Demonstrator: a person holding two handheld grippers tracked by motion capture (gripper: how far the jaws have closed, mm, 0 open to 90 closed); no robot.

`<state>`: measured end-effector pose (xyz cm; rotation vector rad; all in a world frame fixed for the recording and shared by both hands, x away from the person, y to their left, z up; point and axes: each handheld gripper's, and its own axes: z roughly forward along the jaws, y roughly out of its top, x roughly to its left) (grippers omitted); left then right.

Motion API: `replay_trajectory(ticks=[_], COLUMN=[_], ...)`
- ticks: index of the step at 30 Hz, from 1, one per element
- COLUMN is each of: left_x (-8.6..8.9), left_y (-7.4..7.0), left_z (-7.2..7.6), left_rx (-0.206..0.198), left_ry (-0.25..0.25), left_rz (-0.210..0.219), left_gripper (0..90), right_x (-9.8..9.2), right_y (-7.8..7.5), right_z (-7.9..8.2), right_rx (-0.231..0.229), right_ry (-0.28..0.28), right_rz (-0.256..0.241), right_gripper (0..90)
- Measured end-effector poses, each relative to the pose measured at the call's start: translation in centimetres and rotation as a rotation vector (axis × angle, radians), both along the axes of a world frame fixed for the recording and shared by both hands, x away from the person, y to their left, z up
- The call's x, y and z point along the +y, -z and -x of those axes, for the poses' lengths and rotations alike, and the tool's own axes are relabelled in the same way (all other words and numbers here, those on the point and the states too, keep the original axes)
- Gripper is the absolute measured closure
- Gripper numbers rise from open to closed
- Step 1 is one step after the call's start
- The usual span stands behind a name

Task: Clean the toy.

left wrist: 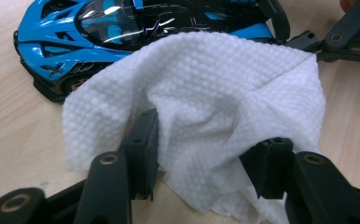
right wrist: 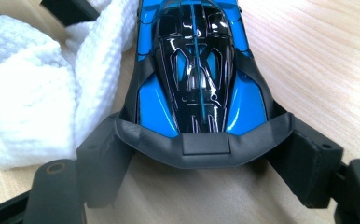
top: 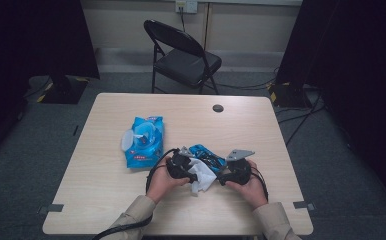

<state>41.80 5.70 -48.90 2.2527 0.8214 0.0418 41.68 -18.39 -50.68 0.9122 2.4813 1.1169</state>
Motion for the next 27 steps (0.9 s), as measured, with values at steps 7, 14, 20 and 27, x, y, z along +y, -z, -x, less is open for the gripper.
replay_trajectory(ticks=[7, 14, 20, 27], left_x=[-0.3, 0.5, 1.5, 1.5], left_y=[-0.1, -1.2, -3.7, -5.1], left_z=[0.1, 0.2, -0.4, -1.7], left_rx=[0.057, 0.067, 0.034, 0.011], left_ry=[0.023, 0.005, -0.042, -0.09], left_rz=[-0.015, 0.014, 0.037, 0.032], left_gripper=[83.8, 87.4, 87.5, 87.3], right_x=[0.0, 0.0, 0.0, 0.0], right_y=[0.0, 0.0, 0.0, 0.0], right_z=[0.0, 0.0, 0.0, 0.0], right_rx=[0.0, 0.001, 0.001, 0.001], right_ry=[0.0, -0.001, -0.002, -0.002], right_rz=[0.0, 0.0, 0.001, 0.0], right_gripper=[24.8, 24.8, 24.8, 24.8])
